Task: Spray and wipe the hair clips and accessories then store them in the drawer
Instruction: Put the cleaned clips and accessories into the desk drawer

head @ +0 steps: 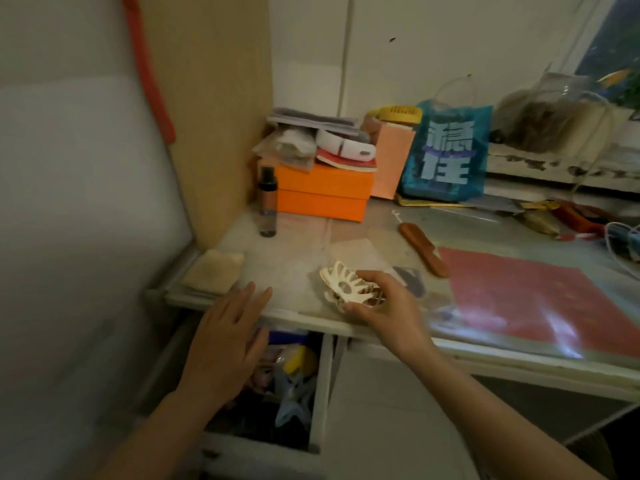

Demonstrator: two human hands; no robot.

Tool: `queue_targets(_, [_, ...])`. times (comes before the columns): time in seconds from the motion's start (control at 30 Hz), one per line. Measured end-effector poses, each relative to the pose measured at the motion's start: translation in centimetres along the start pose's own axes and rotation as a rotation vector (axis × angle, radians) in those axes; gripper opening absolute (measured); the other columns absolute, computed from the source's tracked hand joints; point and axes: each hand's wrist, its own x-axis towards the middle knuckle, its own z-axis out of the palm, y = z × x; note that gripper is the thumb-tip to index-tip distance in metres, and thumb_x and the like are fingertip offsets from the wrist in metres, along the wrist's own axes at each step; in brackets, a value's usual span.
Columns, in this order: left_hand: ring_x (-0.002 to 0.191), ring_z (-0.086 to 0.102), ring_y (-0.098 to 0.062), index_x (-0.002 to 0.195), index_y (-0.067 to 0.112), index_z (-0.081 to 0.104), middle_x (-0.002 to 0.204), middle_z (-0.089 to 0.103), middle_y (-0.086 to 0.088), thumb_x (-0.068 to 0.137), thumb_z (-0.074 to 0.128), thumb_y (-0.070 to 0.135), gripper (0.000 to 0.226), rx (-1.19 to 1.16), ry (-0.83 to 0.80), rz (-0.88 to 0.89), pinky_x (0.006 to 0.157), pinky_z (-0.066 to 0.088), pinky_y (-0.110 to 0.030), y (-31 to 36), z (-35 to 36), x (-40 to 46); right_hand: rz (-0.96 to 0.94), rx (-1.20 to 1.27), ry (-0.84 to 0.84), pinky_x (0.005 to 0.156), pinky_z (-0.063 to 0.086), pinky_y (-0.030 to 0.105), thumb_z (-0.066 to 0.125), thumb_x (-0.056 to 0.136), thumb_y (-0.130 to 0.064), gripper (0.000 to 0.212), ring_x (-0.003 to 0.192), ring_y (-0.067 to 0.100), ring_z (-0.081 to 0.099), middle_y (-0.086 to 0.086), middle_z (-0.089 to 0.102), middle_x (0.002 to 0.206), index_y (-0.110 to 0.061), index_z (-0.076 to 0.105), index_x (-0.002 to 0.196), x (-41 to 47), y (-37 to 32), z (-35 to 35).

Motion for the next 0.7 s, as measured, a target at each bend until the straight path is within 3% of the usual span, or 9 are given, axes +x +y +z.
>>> queue_targets(0.2, [0.123,0.051,-0.028,0.134,0.018,0.051,0.137,0.052,-0.008,0.089,0.028,0.045,0.056,0.105,-0.043,-0.148,0.105,0.033,-0.042,-4.4,-2.2,-6.3,-0.154,-0.012,-0.166,0.073,0.037,0.002,0.078,0.073,-0.024,0.045,0.085,-0.006,0.050,-0.016,0.053,0.097,-0.022,0.060,0.114,-4.8,-2.6,5.9])
queue_targets(0.37, [0.110,0.061,-0.028,0.124,0.016,0.059,0.125,0.061,-0.009,0.090,0.031,0.042,0.052,0.126,-0.071,-0.158,0.092,0.047,-0.043,-5.5,-2.0,-8.7,-0.137,-0.050,-0.248,0.075,0.039,0.005,0.077,0.074,-0.024,0.044,0.091,0.004,0.053,-0.009,0.056,0.102,-0.021,0.060,0.115,-7.0,-2.9,9.9])
queue_targets(0.43, [0.104,0.065,-0.024,0.120,0.020,0.062,0.119,0.065,-0.005,0.092,0.029,0.041,0.048,0.171,-0.089,-0.140,0.090,0.048,-0.040,-5.6,-1.6,-9.4,-0.125,-0.108,-0.304,0.082,0.045,0.015,0.075,0.075,-0.028,0.046,0.096,0.008,0.054,-0.007,0.058,0.105,-0.021,0.060,0.117,-7.4,-2.5,11.0])
queue_targets(0.5, [0.105,0.064,-0.022,0.120,0.023,0.062,0.119,0.065,-0.003,0.088,0.033,0.039,0.046,0.183,-0.090,-0.155,0.090,0.048,-0.040,-5.8,-1.3,-9.6,-0.095,-0.226,-0.365,0.088,0.045,0.027,0.074,0.076,-0.034,0.046,0.102,0.015,0.053,-0.003,0.061,0.112,-0.022,0.060,0.119,-7.6,-2.1,11.7])
queue_targets(0.6, [0.111,0.060,-0.023,0.123,0.023,0.059,0.125,0.062,-0.004,0.086,0.035,0.038,0.048,0.194,-0.088,-0.166,0.093,0.046,-0.042,-6.0,-1.0,-9.5,-0.079,-0.380,-0.393,0.087,0.041,0.028,0.068,0.079,-0.042,0.047,0.106,0.016,0.049,-0.002,0.061,0.117,-0.027,0.057,0.122,-7.9,-1.5,12.3])
queue_targets(0.7, [0.116,0.058,-0.023,0.125,0.023,0.058,0.129,0.060,-0.004,0.086,0.034,0.037,0.048,0.210,-0.093,-0.160,0.096,0.044,-0.043,-6.2,-0.9,-9.6,-0.093,-0.376,-0.381,0.089,0.041,0.026,0.066,0.081,-0.042,0.050,0.109,0.015,0.048,-0.003,0.059,0.121,-0.029,0.054,0.128,-8.0,-1.3,12.5])
